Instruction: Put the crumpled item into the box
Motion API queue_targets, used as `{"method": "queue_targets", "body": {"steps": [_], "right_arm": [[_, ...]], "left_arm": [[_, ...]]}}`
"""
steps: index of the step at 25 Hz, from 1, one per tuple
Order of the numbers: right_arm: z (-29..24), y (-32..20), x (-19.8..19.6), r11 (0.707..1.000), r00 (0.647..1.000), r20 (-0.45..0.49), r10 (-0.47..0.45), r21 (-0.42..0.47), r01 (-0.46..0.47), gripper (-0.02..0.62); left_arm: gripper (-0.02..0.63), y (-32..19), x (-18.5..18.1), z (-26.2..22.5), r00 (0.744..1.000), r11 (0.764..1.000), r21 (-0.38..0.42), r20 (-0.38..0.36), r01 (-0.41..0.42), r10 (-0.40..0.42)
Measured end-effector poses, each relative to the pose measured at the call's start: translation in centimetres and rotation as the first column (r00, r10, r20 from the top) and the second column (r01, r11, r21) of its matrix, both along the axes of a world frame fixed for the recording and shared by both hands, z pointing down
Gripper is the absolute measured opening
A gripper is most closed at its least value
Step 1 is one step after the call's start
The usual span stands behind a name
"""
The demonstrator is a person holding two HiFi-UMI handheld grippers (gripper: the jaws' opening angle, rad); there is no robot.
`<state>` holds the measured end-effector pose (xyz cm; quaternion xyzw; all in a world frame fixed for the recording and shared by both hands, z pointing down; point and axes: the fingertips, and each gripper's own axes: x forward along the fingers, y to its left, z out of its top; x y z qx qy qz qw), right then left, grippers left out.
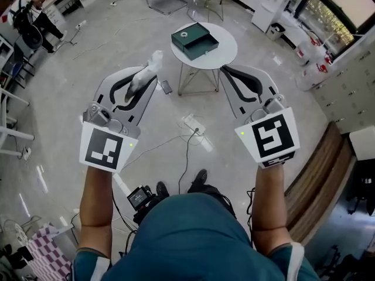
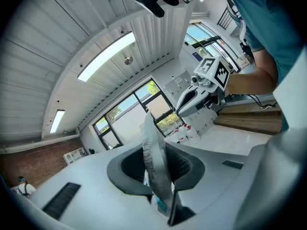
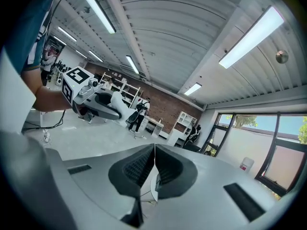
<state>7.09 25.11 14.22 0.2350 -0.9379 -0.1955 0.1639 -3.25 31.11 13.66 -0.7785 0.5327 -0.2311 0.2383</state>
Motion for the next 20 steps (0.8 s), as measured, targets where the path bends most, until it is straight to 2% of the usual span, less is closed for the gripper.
{"method": "queue_targets", "body": {"steps": [6,10,16,20], "right_arm": [[0.9,-4.3,3.6,0.999,0.999,0.006,-0.048,0.008,0.048,0.038],[0.9,-6.6,5.8,1.0,0.999,0.016,-0.028,-0.012,0.028,0.038],[1.7,-9.6,9.2,0.999,1.0,0.006,0.027,-0.024,-0.027,0.038],[2.7,-11.5,10.5,0.996,0.996,-0.006,0.087,-0.026,-0.087,0.038]], "left_arm": [[0.089,-3.8,3.9,0.6,0.999,0.999,-0.006,0.014,0.036,-0.036],[0.089,-6.0,5.7,0.6,0.999,0.999,-0.009,0.013,0.038,-0.038],[0.089,-10.0,8.5,0.8,1.0,1.0,-0.009,0.007,-0.021,0.021],[0.089,-12.6,8.9,1.9,0.997,0.997,-0.022,-0.009,-0.071,0.071]]}}
